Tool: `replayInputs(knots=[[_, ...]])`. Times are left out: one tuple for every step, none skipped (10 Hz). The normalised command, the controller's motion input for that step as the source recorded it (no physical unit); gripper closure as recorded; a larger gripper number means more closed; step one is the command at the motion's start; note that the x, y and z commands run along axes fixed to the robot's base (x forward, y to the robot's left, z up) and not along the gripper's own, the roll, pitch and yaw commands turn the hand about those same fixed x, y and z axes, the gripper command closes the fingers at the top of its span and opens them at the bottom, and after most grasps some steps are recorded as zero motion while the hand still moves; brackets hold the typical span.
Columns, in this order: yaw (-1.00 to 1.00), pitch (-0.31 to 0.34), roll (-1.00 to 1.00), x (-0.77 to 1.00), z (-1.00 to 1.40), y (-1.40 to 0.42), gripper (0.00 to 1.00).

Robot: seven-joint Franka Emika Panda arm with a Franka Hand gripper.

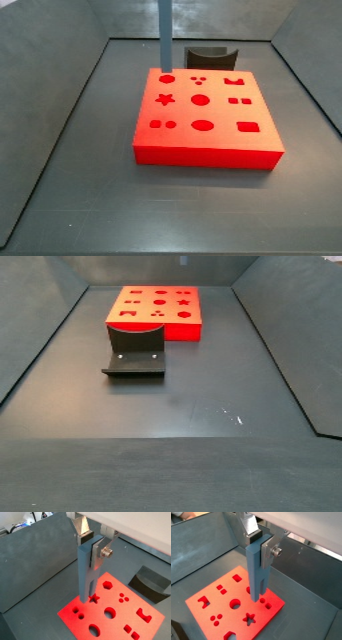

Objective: Insert the double-square object.

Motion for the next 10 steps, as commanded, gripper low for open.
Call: replayInputs(knots=[[-1.0, -0.004, 0.02, 0.0, 0.0, 0.0, 1.0], [-0.87, 0.0, 0.01, 0.21, 0.0, 0.0, 1.0], [-0.89, 0.0, 0.01, 0.2, 0.0, 0.0, 1.0], [-0.9, -0.003, 0.01, 0.2, 0.0, 0.0, 1.0], [-0.95, -0.001, 0.02, 0.12, 0.0, 0.0, 1.0], [-1.0, -0.013, 0.04, 0.0, 0.0, 0.0, 1.0], [-1.0, -0.019, 0.04, 0.0, 0.0, 0.0, 1.0], [-1.0, -0.017, 0.04, 0.0, 0.0, 0.0, 1.0], [-1.0, -0.017, 0.04, 0.0, 0.0, 0.0, 1.0], [-1.0, -0.011, 0.04, 0.0, 0.0, 0.0, 1.0]])
